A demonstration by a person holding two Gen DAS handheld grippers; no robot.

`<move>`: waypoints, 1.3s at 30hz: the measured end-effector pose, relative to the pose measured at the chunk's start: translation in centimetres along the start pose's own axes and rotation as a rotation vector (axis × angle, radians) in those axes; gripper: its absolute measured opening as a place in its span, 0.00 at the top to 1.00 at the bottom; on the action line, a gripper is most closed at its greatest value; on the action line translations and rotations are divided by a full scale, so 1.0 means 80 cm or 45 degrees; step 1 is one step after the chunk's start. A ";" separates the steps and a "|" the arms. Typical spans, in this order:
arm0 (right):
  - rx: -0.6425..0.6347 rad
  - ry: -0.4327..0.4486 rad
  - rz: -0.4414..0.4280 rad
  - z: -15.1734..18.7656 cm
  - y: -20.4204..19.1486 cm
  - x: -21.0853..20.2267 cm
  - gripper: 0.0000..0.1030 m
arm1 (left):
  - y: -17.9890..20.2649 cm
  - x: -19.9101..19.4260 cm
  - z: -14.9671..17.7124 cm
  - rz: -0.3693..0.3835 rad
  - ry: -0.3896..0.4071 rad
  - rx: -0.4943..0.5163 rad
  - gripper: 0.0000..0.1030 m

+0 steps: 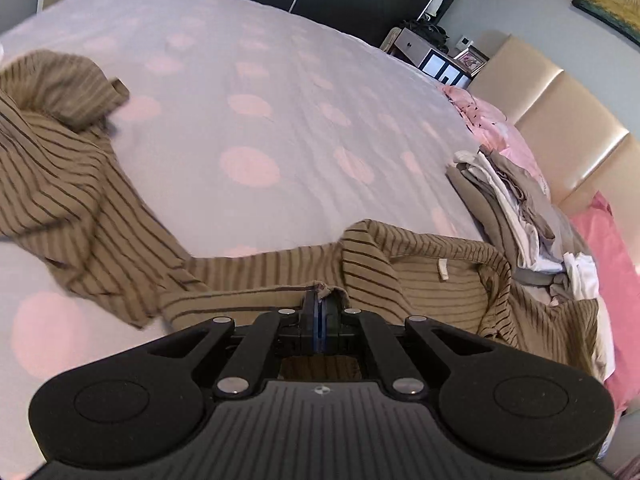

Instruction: Fold clothes

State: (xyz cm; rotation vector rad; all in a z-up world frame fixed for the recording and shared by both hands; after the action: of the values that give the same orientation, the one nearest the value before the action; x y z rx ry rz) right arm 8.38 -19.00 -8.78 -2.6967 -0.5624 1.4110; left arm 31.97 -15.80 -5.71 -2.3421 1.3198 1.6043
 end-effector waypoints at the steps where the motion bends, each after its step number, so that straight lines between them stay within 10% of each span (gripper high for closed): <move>1: 0.003 -0.002 0.009 0.003 0.002 -0.001 0.97 | 0.005 0.005 0.001 0.007 -0.011 0.009 1.00; 3: 0.027 -0.021 0.025 0.010 0.009 -0.003 0.96 | 0.015 0.017 0.003 0.018 -0.050 0.034 0.96; 6: 0.069 -0.073 0.034 0.019 0.021 -0.003 0.87 | 0.031 0.021 0.009 -0.029 -0.067 0.105 0.65; 10: 0.079 -0.091 0.069 0.024 0.035 -0.013 0.76 | 0.028 -0.004 0.014 -0.030 -0.005 0.143 0.59; 33: 0.635 0.131 0.134 -0.070 0.194 0.022 0.64 | -0.048 -0.009 0.078 -0.290 -0.012 0.179 0.68; 35: 0.662 0.133 0.103 -0.073 0.197 0.030 0.68 | -0.049 0.004 0.079 -0.314 -0.064 0.195 0.72; 37: 0.642 0.110 0.107 -0.076 0.196 0.037 0.99 | -0.049 0.013 0.083 -0.373 -0.095 0.220 0.83; 39: 0.616 0.100 0.137 -0.079 0.195 0.040 0.98 | -0.048 0.017 0.086 -0.406 -0.102 0.247 0.84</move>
State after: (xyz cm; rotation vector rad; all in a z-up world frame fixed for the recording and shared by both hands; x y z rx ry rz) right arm 19.71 -31.68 -10.85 -2.4020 -0.0540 1.2552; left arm 29.33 -11.13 -11.63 -2.2106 0.9762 1.3924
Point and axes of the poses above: each gripper's, at about its wrist camera, not at the fingertips, and x roughly the way its jaws point, y to its right, z to its underside, the point moved 1 cm from there along x, roughly the way its jaws point, and after that the axes turned 6 degrees about -y, right-handed, at the moved point
